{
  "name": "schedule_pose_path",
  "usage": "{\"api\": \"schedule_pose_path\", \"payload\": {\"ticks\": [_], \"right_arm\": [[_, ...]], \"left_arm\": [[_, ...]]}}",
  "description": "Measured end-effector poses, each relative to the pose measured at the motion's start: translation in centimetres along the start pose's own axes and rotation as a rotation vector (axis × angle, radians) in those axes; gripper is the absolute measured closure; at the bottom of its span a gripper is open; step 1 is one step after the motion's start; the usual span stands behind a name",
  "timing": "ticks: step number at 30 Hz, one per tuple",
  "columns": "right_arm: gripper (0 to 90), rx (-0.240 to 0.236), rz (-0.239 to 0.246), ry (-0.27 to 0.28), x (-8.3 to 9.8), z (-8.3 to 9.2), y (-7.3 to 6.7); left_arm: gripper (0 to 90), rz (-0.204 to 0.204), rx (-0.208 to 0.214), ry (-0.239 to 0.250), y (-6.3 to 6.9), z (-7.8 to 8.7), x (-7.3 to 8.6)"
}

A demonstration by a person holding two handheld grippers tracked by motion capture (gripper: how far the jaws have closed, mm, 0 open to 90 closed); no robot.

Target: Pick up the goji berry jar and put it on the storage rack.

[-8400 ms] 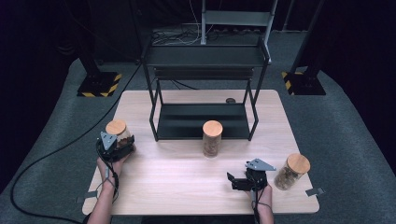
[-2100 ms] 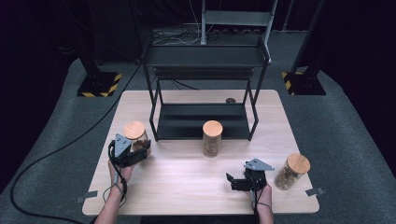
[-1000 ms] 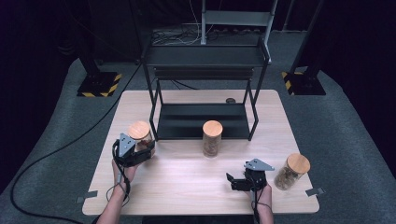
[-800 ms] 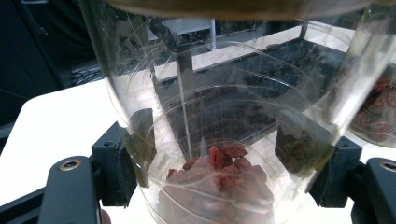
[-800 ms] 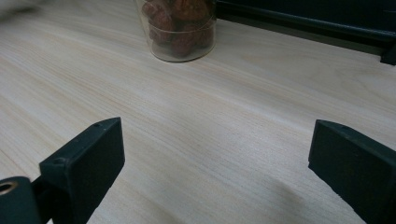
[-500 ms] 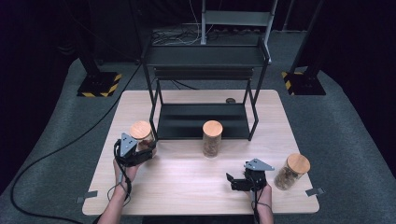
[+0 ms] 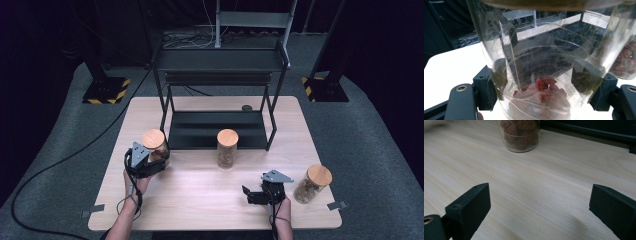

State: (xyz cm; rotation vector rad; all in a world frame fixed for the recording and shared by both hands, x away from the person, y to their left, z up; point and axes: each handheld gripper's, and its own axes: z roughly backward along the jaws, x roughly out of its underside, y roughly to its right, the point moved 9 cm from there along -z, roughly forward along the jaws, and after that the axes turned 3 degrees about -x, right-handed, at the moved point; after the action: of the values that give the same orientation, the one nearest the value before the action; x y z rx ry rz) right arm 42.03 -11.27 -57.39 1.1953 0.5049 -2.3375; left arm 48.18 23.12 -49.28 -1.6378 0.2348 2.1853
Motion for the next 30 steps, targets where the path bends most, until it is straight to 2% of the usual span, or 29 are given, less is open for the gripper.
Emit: {"api": "schedule_pose_path", "payload": {"ticks": [30], "right_arm": [[2.9,-0.001,-0.001,-0.001,0.0,0.0,0.0]], "left_arm": [[24.8,-0.018,0.023,0.0,1.1,-0.3,-0.4]]}}
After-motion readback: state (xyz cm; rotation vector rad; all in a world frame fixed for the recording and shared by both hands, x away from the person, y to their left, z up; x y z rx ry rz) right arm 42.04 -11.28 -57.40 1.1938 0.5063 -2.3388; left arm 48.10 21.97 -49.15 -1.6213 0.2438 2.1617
